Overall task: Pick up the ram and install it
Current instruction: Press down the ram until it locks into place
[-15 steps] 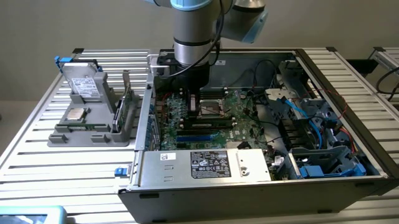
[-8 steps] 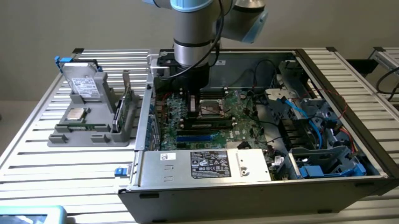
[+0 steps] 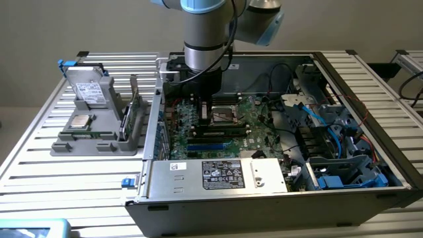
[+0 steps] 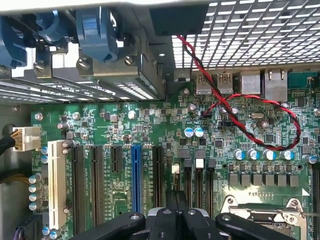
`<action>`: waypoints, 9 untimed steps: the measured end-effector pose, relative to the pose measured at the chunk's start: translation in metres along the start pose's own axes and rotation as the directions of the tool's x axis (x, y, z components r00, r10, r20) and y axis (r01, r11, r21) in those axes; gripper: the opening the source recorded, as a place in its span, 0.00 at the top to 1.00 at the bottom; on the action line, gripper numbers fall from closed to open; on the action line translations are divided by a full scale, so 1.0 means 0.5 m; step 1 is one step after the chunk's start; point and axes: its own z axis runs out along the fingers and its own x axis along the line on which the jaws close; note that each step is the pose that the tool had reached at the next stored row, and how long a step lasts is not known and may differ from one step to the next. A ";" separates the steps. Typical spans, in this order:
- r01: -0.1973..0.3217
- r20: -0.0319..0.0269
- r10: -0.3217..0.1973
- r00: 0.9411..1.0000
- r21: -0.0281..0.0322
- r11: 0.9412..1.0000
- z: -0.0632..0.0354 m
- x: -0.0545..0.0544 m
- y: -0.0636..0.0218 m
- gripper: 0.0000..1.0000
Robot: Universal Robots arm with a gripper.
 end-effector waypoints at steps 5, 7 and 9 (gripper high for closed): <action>0.000 -0.005 0.000 1.000 -0.001 1.000 -0.034 0.003 -0.021 0.89; 0.000 -0.006 0.000 1.000 -0.001 1.000 -0.038 0.003 -0.036 0.89; 0.000 -0.006 0.000 1.000 -0.001 1.000 -0.040 0.003 -0.053 0.89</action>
